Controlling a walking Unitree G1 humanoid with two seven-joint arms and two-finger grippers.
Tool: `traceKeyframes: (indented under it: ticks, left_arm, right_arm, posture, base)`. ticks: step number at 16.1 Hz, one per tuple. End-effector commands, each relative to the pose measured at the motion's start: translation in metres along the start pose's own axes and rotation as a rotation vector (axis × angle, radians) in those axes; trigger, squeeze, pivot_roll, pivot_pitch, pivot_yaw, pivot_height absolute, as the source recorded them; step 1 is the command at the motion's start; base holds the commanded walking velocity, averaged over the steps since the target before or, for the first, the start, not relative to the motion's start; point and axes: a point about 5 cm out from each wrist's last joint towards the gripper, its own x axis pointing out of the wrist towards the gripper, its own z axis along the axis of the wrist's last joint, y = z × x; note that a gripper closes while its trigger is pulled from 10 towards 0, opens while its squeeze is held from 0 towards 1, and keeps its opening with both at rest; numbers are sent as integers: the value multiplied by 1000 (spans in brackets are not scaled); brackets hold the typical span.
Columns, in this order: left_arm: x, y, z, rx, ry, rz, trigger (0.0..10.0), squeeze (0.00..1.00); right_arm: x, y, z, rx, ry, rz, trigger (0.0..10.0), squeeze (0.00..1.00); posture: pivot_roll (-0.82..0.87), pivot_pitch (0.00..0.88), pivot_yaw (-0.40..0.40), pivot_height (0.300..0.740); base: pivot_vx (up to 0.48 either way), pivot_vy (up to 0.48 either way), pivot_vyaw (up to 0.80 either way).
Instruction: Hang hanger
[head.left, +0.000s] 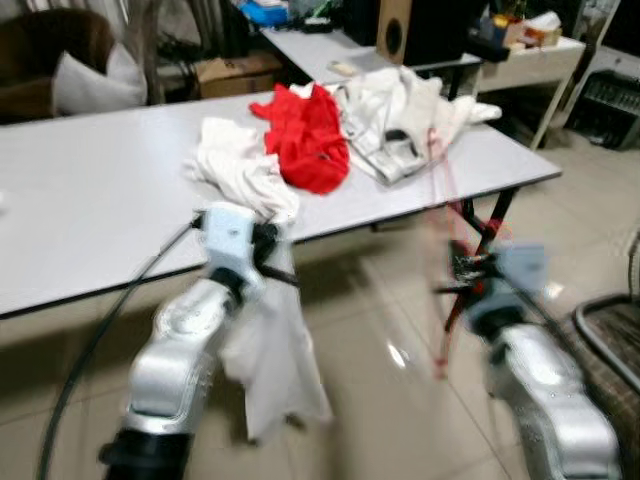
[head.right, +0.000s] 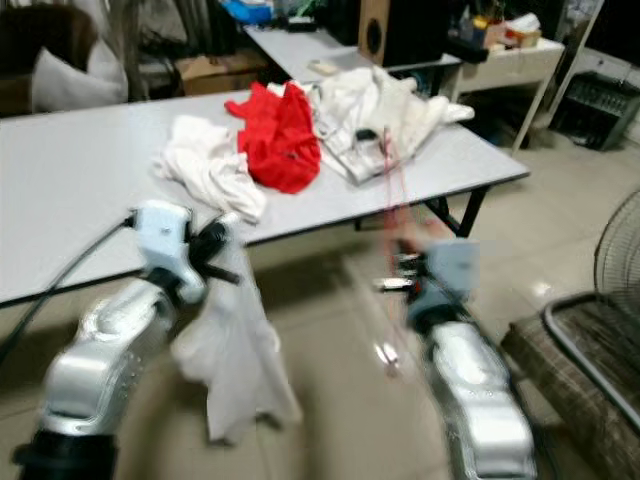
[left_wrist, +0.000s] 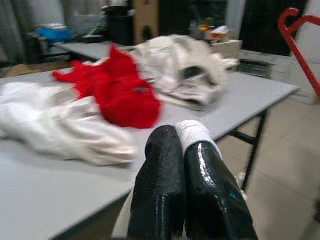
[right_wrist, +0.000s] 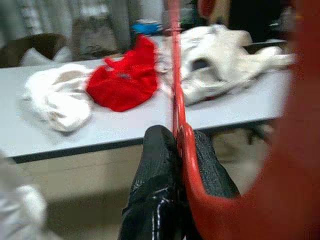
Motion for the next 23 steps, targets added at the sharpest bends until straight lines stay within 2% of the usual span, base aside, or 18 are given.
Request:
traceKeyframes:
  ticks: [1,10,14,17,21,22,23]
  left_arm:
    - [4,-7,6,4,-27,-23,10000,0]
    - [8,-6,10,20,-39,-30,10000,0]
    - [19,-4,22,40,-67,-40,10000,0]
    - [22,-4,26,37,-79,-49,10000,0]
    - [22,-6,25,29,-83,-51,10000,0]
    - [22,-6,26,4,-94,-56,10000,0]
    - [25,-6,27,20,-83,-58,10000,0]
  right_arm:
    - [0,-10,4,-23,-16,-32,10000,0]
    - [4,-9,4,-34,-23,-34,10000,0]
    - [6,-21,14,-65,-50,-37,10000,0]
    - [4,-26,18,-80,-53,-26,10000,0]
    - [4,-22,16,-80,-48,-5,10000,0]
    - [5,-21,17,-84,-51,11,10000,0]
    - [5,-22,20,-85,-54,38,10000,0]
  posture:
    - [-150,0,6,740]
    - [-135,0,12,740]
    - [-139,0,20,740]
    - [-142,0,22,740]
    - [-139,0,17,740]
    - [-136,0,12,740]
    - [-135,0,10,740]
  base:
    - [379,0,0]
    - [384,0,0]
    - [382,0,0]
    - [377,0,0]
    - [372,0,0]
    - [0,0,0]
    - [0,0,0]
